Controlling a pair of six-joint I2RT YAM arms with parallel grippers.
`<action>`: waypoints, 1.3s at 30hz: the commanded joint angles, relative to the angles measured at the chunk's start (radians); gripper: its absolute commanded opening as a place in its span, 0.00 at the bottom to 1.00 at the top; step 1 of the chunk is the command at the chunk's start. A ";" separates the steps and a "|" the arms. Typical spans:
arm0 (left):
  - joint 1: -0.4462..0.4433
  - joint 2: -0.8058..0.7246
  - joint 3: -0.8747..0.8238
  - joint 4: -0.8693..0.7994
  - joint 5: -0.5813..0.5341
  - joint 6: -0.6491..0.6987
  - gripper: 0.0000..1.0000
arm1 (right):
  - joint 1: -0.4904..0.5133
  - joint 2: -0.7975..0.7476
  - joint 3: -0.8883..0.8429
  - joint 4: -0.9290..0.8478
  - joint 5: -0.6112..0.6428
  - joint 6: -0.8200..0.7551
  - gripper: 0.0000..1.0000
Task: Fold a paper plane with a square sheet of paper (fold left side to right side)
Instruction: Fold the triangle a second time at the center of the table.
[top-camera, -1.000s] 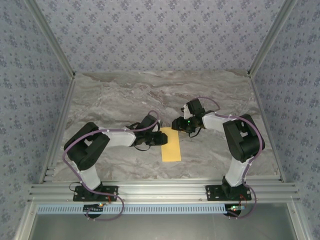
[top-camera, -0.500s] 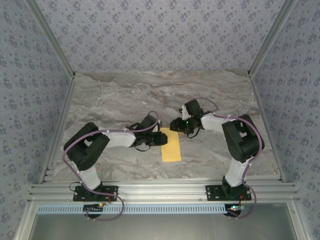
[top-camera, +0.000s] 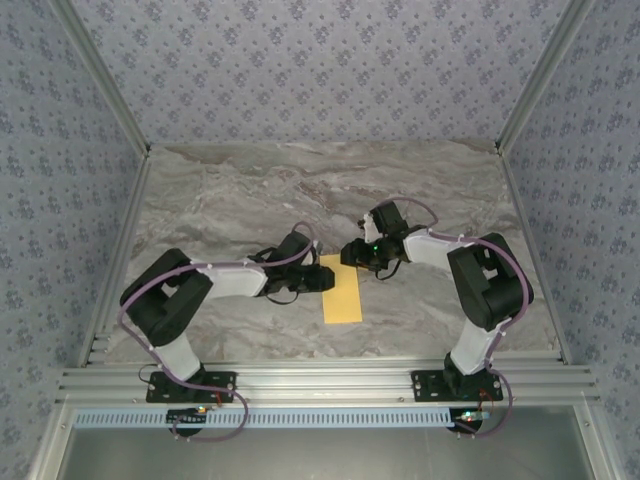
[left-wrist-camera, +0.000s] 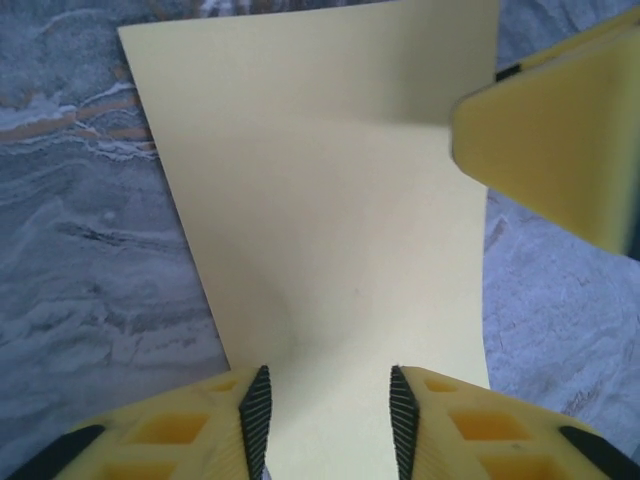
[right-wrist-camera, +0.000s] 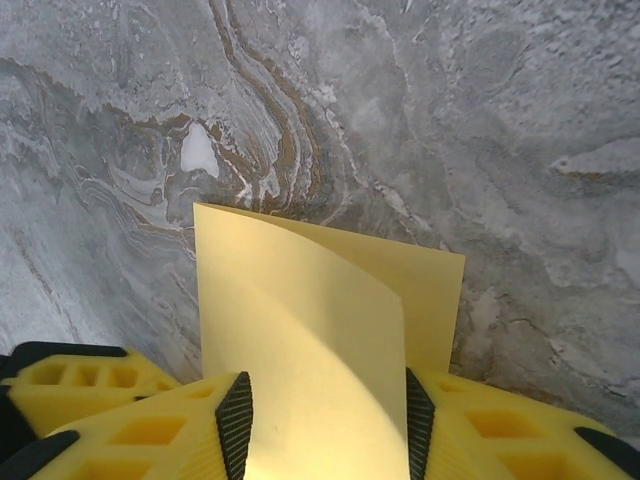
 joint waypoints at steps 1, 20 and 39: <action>-0.008 -0.093 -0.005 0.006 -0.008 0.038 0.45 | -0.005 -0.002 0.008 -0.033 -0.003 -0.026 0.40; -0.277 -0.384 -0.083 -0.180 -0.260 0.280 0.57 | -0.019 0.013 0.144 -0.238 -0.070 -0.056 0.12; -0.573 0.018 0.322 -0.485 -0.702 0.250 0.66 | -0.021 0.037 0.173 -0.264 -0.094 -0.050 0.11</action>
